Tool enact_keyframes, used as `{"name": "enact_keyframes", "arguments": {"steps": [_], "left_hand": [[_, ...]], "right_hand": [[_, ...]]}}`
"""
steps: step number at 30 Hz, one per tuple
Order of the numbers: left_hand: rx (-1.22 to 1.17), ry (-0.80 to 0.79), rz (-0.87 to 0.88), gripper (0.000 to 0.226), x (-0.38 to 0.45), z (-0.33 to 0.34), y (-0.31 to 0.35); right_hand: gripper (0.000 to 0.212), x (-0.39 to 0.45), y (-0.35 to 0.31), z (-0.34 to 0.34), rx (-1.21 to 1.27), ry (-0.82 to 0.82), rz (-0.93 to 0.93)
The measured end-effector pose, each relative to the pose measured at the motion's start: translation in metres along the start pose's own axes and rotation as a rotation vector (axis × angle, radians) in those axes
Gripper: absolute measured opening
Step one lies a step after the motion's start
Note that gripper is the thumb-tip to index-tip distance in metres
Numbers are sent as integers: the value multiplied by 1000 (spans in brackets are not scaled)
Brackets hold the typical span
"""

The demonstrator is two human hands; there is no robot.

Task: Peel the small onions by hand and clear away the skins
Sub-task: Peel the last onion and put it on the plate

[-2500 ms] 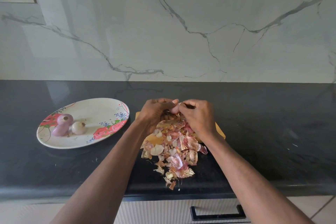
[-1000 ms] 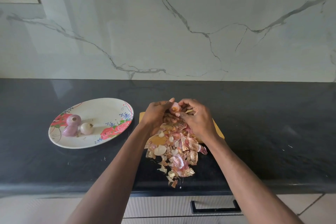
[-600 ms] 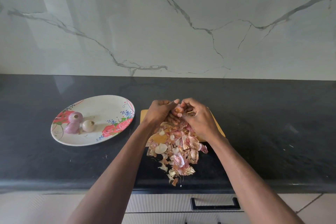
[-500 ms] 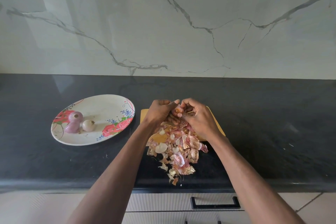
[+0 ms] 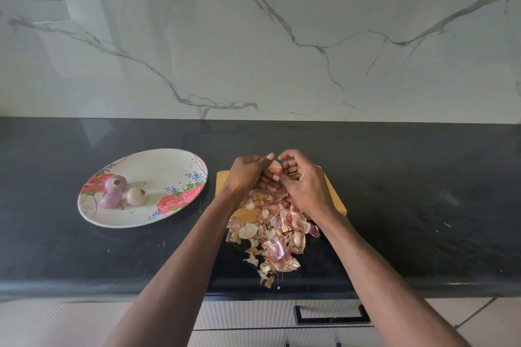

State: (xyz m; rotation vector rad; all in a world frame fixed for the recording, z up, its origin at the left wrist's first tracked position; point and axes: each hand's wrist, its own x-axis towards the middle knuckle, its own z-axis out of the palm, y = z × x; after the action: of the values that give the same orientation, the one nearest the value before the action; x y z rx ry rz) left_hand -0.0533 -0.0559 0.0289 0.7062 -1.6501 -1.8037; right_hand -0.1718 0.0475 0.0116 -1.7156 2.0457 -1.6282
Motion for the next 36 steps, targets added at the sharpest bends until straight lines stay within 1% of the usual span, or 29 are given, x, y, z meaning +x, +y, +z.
{"name": "enact_keyframes", "arguments": {"steps": [2,5,9,14,17,19,22,26,28,32,34,36], "left_hand": [[15,6,12,29,0,0,0],[7,-19,-9,27,2,-1,0],[-32,-46,-15,23,2,-4,0],[-13,-9,9,21,3,-2,1],[-1,9,-4,23,2,-2,4],[19,6,-17,28,1,-3,6],[36,0,-8,35,1,-6,6],[-15,2,7,26,3,-8,4],[-19,-43,-6,24,3,-6,4],[-70,-188,-13,27,3,-8,5],[-54,-176,12,24,3,-8,5],[-34,-102,35,22,5,-6,3]], "right_hand": [[26,0,1,1,-79,26,-59],[23,1,2,0,-131,59,-87],[16,1,1,-1,-88,26,-73],[15,3,-1,3,-79,50,-48],[16,2,-2,6,-129,21,-82],[16,3,0,9,-156,16,-95],[11,3,1,11,-163,36,-29],[8,2,0,10,-120,44,109],[7,2,-1,9,-99,44,144],[8,5,-6,4,-37,85,207],[9,6,-7,3,-33,99,216],[9,6,-6,4,-47,99,212]]}}
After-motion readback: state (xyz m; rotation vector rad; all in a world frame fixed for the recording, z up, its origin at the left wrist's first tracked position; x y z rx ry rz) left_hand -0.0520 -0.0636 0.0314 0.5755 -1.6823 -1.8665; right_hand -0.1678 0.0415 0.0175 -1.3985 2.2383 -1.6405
